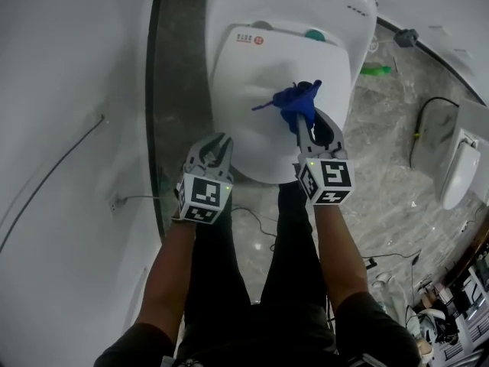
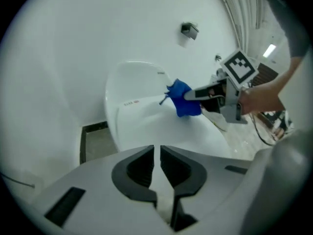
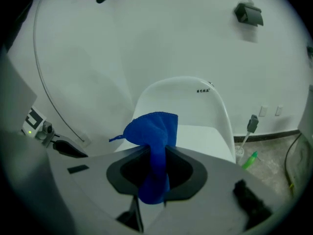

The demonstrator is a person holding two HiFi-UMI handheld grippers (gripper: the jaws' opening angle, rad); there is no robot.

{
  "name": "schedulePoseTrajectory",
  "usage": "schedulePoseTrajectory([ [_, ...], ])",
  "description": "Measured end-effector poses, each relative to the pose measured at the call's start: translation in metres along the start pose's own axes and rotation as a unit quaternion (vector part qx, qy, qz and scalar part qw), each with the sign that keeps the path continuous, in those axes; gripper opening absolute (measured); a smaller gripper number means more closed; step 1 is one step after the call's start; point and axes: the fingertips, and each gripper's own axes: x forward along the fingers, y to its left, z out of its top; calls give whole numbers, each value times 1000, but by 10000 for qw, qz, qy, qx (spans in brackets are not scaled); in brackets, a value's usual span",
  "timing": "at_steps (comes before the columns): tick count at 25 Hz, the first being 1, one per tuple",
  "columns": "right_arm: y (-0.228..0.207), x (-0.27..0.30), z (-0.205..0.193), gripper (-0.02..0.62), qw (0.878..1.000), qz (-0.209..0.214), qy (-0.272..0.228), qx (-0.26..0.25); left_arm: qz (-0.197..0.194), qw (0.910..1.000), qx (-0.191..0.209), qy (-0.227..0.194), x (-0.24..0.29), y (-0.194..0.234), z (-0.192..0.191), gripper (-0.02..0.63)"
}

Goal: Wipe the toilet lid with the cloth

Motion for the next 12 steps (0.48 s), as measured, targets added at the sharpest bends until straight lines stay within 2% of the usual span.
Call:
schedulePoseTrajectory([
  [3,13,22,8,78,9995,110,147,268,485,9975,-304,-407,8,27,30,12],
  [6,30,54,24,78,9987,142,257,418,624,9942,-626,-610,16,46,52,11],
  [9,44,91,42,78,9988,140,445,173,654,9907,-923,-751,21,63,63,11],
  [12,55,124,54,78,9973,139,706,-168,799,9928,-628,-639,22,79,58,11],
])
